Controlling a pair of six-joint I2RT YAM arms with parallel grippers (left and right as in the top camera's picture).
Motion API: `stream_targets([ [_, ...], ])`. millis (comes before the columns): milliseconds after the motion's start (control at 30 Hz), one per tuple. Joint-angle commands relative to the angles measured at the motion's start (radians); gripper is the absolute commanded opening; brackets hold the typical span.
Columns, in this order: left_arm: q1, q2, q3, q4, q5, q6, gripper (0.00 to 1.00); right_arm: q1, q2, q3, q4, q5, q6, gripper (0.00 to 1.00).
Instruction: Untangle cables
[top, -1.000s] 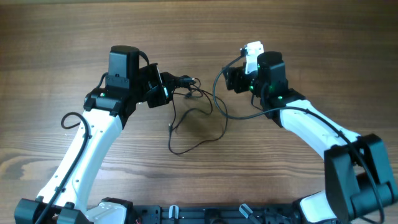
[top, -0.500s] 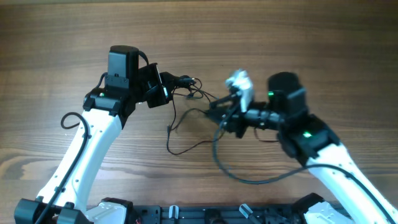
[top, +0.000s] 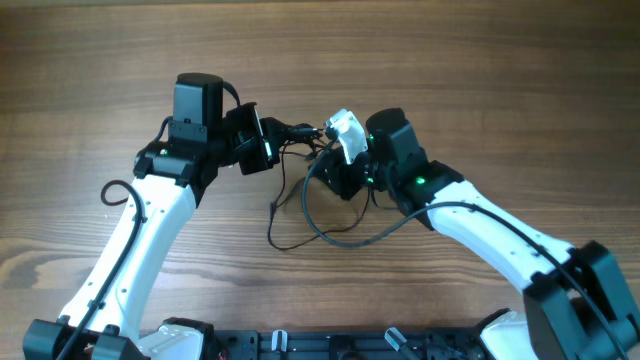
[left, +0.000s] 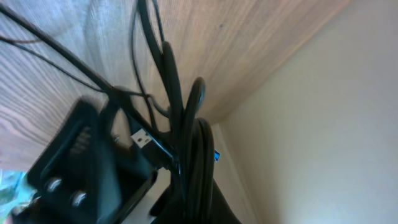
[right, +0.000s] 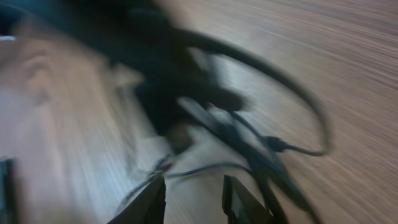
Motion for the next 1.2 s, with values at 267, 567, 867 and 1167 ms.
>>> stream_targets([
  [267, 0.006, -0.017, 0.019, -0.058, 0.035, -0.049, 0.04, -0.034, -0.035, -0.001, 0.064, 0.060, 0.041, 0.39],
  [567, 0.006, -0.017, 0.019, -0.058, 0.061, -0.053, 0.04, -0.033, -0.034, -0.001, 0.080, 0.004, -0.101, 0.60],
  [867, 0.003, -0.017, 0.019, -0.058, 0.171, -0.051, 0.04, -0.033, -0.012, -0.001, 0.158, -0.035, -0.194, 0.61],
  [1167, 0.008, -0.017, 0.019, -0.031, 0.156, -0.056, 0.04, -0.010, -0.012, -0.001, -0.006, -0.142, -0.168, 0.04],
])
